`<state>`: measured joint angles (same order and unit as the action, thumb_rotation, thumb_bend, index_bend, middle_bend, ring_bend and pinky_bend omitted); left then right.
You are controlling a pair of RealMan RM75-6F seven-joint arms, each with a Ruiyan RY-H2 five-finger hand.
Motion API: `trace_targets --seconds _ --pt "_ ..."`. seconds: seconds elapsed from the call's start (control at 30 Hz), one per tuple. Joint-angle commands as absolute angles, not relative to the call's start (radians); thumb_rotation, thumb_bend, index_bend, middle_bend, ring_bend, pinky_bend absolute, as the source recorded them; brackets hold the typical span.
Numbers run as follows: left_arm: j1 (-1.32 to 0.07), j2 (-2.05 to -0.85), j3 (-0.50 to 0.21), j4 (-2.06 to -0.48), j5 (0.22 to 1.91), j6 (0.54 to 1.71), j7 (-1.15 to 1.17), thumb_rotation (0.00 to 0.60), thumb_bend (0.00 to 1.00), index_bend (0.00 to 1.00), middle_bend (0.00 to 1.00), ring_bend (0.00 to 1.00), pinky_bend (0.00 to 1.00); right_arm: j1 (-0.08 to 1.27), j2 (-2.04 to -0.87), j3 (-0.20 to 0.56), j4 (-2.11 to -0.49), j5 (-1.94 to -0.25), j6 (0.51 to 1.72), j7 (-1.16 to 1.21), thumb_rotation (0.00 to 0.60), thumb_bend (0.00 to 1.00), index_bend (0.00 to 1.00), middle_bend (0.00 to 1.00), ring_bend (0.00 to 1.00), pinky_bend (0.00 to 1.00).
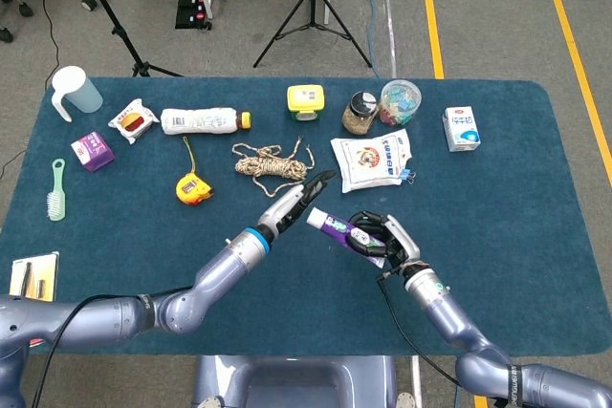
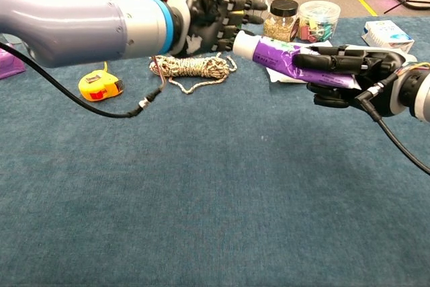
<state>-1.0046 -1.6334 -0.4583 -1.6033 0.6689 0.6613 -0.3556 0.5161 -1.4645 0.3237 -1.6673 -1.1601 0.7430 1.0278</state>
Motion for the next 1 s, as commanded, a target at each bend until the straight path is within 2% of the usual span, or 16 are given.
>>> trace_targets --seconds 0.03,0.3,0.4,0.5,0.67,0.77,0.9,0.93,1.0 --pt "-0.985 -1.591 -0.456 -1.635 0.693 0.677 -0.338 0.000 0.06 0.00 0.00 0.00 0.00 0.514 -1.459 0.321 -1.659 -1.164 0.739 1.021 0.600 0.52 0.73 0.80 0.82 0.92" --pt "-0.945 -1.474 -0.433 -1.698 0.757 0.709 -0.279 0.000 0.06 0.00 0.00 0.00 0.00 0.523 -1.453 0.297 -1.619 -1.176 0.755 0.902 0.600 0.52 0.73 0.79 0.80 0.91" --pt "-0.925 -1.432 -0.413 -1.720 0.796 0.725 -0.252 0.000 0.06 0.00 0.00 0.00 0.00 0.531 -1.459 0.284 -1.601 -1.185 0.773 0.829 0.600 0.52 0.73 0.75 0.76 0.87" --pt "-0.898 -1.391 -0.389 -1.742 0.844 0.748 -0.229 0.000 0.06 0.00 0.00 0.00 0.00 0.544 -1.474 0.267 -1.568 -1.202 0.800 0.726 0.600 0.52 0.69 0.71 0.71 0.78" --pt "-0.866 -1.338 -0.360 -1.766 0.901 0.759 -0.214 0.000 0.06 0.00 0.00 0.00 0.00 0.559 -1.496 0.245 -1.539 -1.207 0.817 0.619 0.600 0.52 0.53 0.58 0.55 0.56" --pt "-0.843 -1.299 -0.332 -1.775 0.945 0.773 -0.191 0.000 0.06 0.00 0.00 0.00 0.00 0.575 -1.505 0.224 -1.514 -1.227 0.810 0.556 0.600 0.52 0.38 0.44 0.37 0.33" --pt "-0.821 -1.265 -0.305 -1.781 0.988 0.785 -0.175 0.000 0.06 0.00 0.00 0.00 0.00 0.591 -1.514 0.205 -1.495 -1.245 0.802 0.503 0.600 0.52 0.21 0.26 0.16 0.09" --pt "-0.813 -1.253 -0.297 -1.783 0.998 0.787 -0.173 0.000 0.06 0.00 0.00 0.00 0.00 0.596 -1.512 0.199 -1.490 -1.255 0.801 0.482 0.600 0.53 0.15 0.20 0.11 0.04" --pt "-0.800 -1.235 -0.286 -1.787 1.016 0.790 -0.176 0.000 0.06 0.00 0.00 0.00 0.00 0.600 -1.512 0.197 -1.487 -1.256 0.808 0.453 0.600 0.53 0.07 0.12 0.04 0.00"
